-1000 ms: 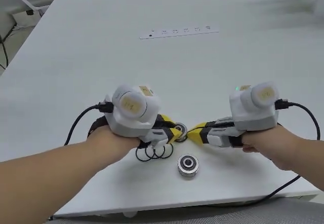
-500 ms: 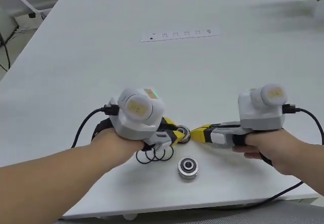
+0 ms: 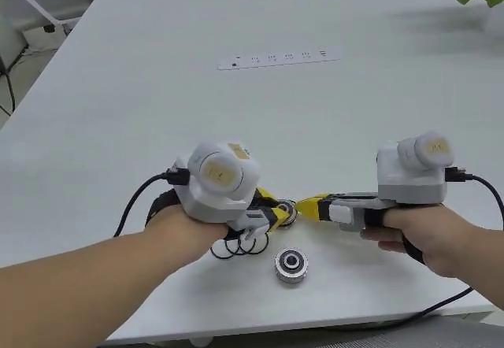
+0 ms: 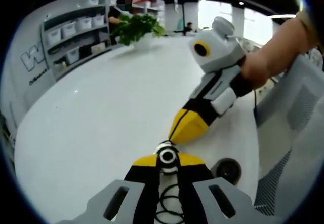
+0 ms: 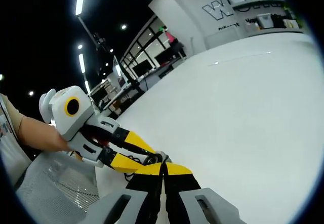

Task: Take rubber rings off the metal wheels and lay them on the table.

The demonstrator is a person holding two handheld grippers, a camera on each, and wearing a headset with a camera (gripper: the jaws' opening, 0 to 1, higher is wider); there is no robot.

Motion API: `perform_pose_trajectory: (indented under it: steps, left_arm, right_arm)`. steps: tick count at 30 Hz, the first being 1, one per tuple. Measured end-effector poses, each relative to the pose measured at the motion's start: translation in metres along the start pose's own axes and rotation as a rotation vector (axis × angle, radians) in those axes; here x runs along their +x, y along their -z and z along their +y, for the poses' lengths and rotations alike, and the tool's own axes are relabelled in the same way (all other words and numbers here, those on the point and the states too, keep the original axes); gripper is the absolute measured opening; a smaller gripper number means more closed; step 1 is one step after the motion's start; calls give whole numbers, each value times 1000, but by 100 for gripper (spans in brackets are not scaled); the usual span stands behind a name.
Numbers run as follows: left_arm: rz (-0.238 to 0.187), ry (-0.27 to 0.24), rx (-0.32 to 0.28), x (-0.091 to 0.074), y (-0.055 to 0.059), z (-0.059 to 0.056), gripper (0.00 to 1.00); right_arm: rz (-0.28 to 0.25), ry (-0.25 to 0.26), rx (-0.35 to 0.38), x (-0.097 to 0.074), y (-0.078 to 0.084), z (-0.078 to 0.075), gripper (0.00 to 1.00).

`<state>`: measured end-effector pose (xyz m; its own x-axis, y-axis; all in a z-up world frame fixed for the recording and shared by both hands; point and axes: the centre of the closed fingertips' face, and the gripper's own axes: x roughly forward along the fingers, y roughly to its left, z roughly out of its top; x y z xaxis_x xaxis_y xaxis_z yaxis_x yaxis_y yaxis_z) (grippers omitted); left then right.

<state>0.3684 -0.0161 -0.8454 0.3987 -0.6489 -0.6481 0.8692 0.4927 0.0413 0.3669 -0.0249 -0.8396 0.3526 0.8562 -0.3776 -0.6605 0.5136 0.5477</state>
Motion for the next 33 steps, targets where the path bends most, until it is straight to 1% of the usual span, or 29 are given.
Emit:
perform_pose_trajectory:
  steps: [4,8,9,11,14,17,18,19,21,22,23,24,26,28,29,31,33]
  left_arm:
    - [2,0,2,0,0,0,12]
    - [4,-4,2,0,0,0,12]
    - [4,-4,2,0,0,0,12]
    - [6,-4,1,0,0,0,12]
    - [7,-3,2,0,0,0,12]
    - [9,-3,4,0,1,-1,12]
    - [10,-3,3,0,1,-1,12]
    - [9,-4,4,0,1,-1,12]
    - [6,-7,2,0,1,-1,12]
    - [5,-9,2,0,1,-1,12]
    - [5,-9,2,0,1,-1,12]
    - [6,-9,2,0,1,-1,12]
    - [5,-9,2,0,1,-1,12]
    - [4,-9,-1,0,1,-1,12]
    - [3,-9,-1,0,0,-1,12]
    - [-2,-9,2,0,0,-1,12]
    - [-8,-7,-3,-1,0,-1,13]
  right_arm:
    - [5,2,-14,0,0,2,0]
    - [4,-3,-8,0,-1,3,0]
    - [5,-4,-13,0,-1,4,0]
    - [16,1,-50,1,0,5,0]
    - [19,-4,-50,2,0,5,0]
    - [28,-31,-64,7,1,12,0]
    - [6,-43,-57,9,-3,15,0]
    - [14,-63,-42,9,-3,17,0]
    - [13,-64,-53,10,-4,16,0]
    - [-11,-97,-26,9,-6,20,0]
    - [-11,-92,36,9,-6,20,0]
    - [-6,-87,-12,8,-5,16,0]
    - [-9,-95,28,8,-5,17,0]
    - [-16,-74,51,7,-6,11,0]
    - [-13,-52,49,7,-6,8,0]
    - [-8,-40,30,6,-5,7,0]
    - [-5,-30,32,6,-4,5,0]
